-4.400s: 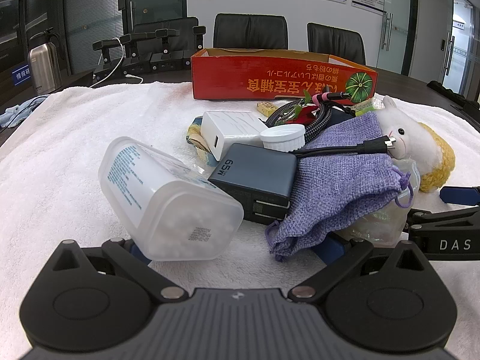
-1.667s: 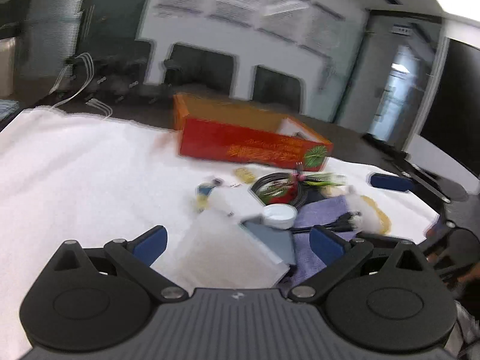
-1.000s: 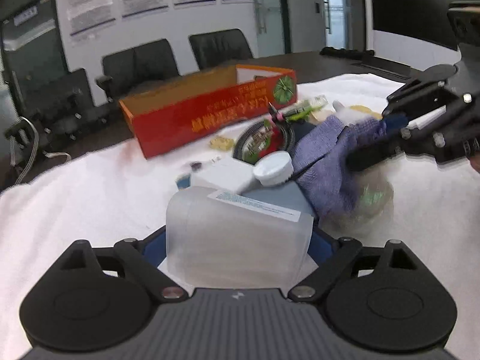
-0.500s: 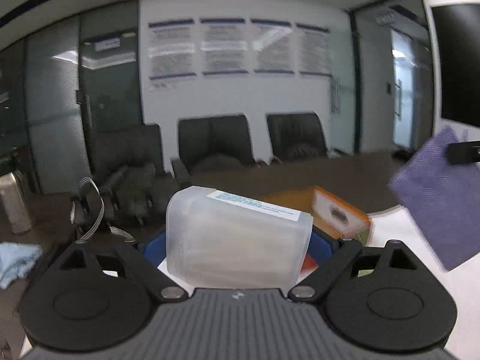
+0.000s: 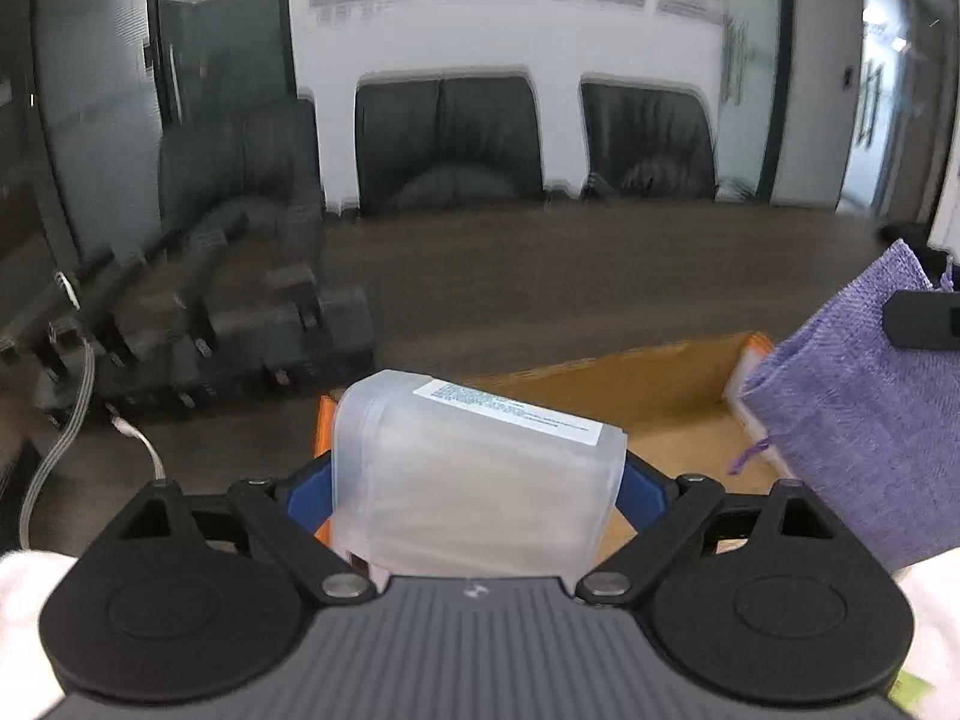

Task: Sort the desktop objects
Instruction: 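Carry both items into the red cardboard box and open both grippers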

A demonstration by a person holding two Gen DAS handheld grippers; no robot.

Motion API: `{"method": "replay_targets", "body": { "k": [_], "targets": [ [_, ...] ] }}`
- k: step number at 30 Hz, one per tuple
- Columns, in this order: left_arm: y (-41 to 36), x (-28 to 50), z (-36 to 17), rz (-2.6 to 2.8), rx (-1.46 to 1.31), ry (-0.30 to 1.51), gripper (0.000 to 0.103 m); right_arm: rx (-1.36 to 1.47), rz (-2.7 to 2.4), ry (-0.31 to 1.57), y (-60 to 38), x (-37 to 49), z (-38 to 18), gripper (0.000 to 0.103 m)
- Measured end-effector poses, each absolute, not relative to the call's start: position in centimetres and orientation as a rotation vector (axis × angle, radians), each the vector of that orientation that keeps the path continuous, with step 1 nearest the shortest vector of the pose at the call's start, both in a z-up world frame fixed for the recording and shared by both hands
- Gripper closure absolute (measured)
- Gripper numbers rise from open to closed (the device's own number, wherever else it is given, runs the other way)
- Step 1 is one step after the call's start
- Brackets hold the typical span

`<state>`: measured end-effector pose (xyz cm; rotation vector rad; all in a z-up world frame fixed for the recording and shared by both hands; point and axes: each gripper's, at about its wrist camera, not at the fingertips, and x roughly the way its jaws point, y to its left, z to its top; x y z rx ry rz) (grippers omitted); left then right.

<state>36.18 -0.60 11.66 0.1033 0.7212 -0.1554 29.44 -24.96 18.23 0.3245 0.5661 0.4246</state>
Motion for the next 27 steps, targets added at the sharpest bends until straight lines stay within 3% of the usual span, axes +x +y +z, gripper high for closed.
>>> {"method": "replay_targets", "body": {
  "k": [4, 10, 13, 15, 18, 23, 25, 27],
  "targets": [
    [-1.1, 40.6, 8.4, -0.115, 0.148, 0.833, 0.010, 0.409, 0.388, 0.649, -25.0, 34.8, 13.2, 0.098],
    [-2.4, 43.9, 4.6, -0.066, 0.187, 0.982, 0.009, 0.274, 0.173, 0.778, -24.7, 40.2, 7.2, 0.098],
    [-3.3, 43.5, 3.9, -0.058, 0.270, 0.979, 0.003, 0.180, 0.127, 0.816, -23.6, 40.4, 6.1, 0.092],
    [-3.7, 43.0, 3.6, -0.069, 0.290, 0.986, 0.000, 0.114, 0.083, 0.831, -22.4, 41.3, 5.6, 0.074],
    [-3.7, 43.1, 3.8, -0.047, 0.299, 0.995, 0.000, 0.079, 0.110, 0.830, -21.2, 41.5, 4.9, 0.056],
    [-2.8, 43.6, 5.6, -0.031, 0.222, 1.032, 0.000, 0.077, 0.100, 0.831, -20.8, 42.0, 6.7, 0.046],
    [-2.3, 43.3, 6.7, -0.033, 0.205, 1.040, 0.000, 0.081, 0.110, 0.873, -21.3, 41.8, 7.8, 0.036],
    [-1.9, 42.1, 8.2, -0.033, 0.192, 1.028, 0.000, 0.060, 0.139, 0.953, -21.3, 41.8, 8.7, 0.017]
  ]
}}
